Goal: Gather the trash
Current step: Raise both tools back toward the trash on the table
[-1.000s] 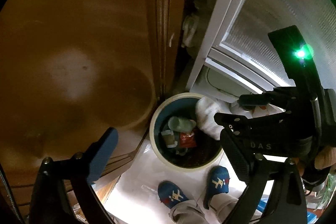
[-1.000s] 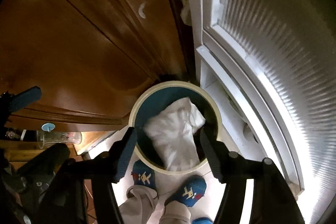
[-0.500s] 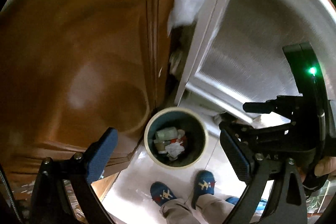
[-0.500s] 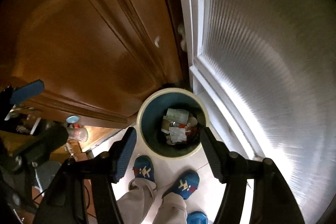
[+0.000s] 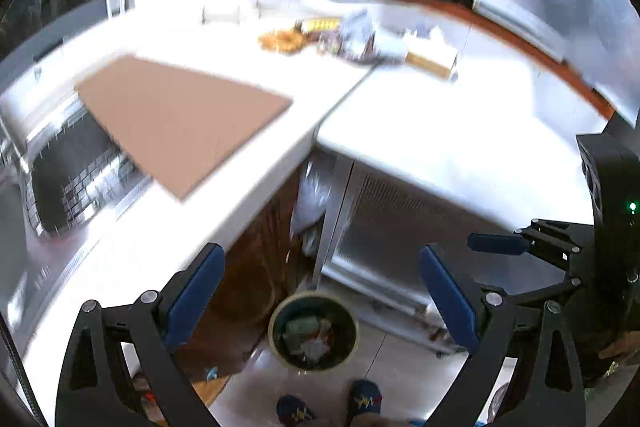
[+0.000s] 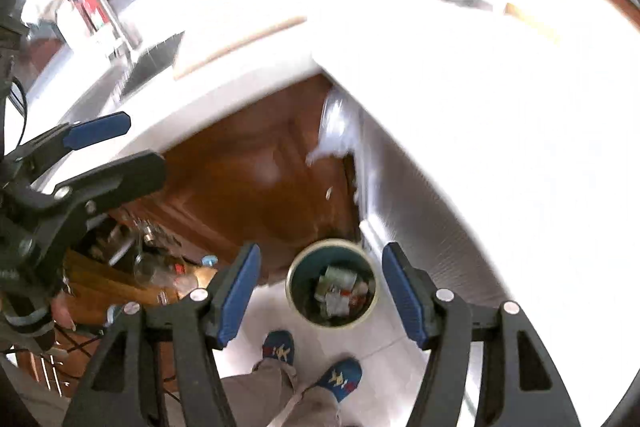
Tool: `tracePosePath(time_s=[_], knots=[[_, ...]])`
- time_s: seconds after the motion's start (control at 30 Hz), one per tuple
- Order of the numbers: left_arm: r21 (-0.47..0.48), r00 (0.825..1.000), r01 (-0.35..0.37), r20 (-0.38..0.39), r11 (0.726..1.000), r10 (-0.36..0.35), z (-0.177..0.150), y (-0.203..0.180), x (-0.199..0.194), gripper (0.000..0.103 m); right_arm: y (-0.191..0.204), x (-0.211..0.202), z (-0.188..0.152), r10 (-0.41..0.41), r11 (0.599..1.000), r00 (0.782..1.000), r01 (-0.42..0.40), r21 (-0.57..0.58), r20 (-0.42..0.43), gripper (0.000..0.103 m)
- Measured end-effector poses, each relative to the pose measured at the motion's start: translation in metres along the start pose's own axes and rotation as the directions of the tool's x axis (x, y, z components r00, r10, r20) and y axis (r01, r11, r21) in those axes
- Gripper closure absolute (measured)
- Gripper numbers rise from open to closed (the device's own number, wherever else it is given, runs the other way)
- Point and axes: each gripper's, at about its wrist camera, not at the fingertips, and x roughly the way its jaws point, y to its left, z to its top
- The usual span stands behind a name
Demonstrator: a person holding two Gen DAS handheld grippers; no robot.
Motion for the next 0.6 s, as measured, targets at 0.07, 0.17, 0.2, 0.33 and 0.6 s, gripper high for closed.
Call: tracePosePath(time_s=[0.07, 0.17, 0.2, 0.33, 0.6], knots=[[0.02, 1.0, 0.005, 0.018, 1.0, -0.005, 0.021, -0.008, -0.011, 0.006, -0.006, -0.017, 0.009, -0.008, 1.0, 0.999, 0.007, 0.009, 0.039, 0.039], [0.058, 0.999, 0.006, 0.033, 0.998, -0.008, 0.045, -0.025, -0.02, 0.006, -0.021, -0.044, 0.022, -0.034, 0.999, 0.994, 0.031, 0.033, 0.107, 0.039], [0.074, 0.999, 0.003, 0.036, 0.997, -0.005, 0.054, -0.032, -0.021, 0.006, -0.023, -0.05, 0.025, -0.043, 0.998, 0.991, 0.039, 0.04, 0.124, 0.039], [0.125, 0.999, 0.0, 0.034, 0.992, -0.004, 0.084, -0.06, -0.022, 0.006, -0.047, -0.081, 0.041, -0.081, 0.994, 0.975, 0.064, 0.092, 0.206, 0.039], [0.286, 0.997, -0.063, 0.065, 0.956, 0.046, 0.137, -0.106, -0.008, 0.006, -0.1, -0.108, 0.057, -0.128, 0.978, 0.954, 0.075, 0.197, 0.272, 0.039]])
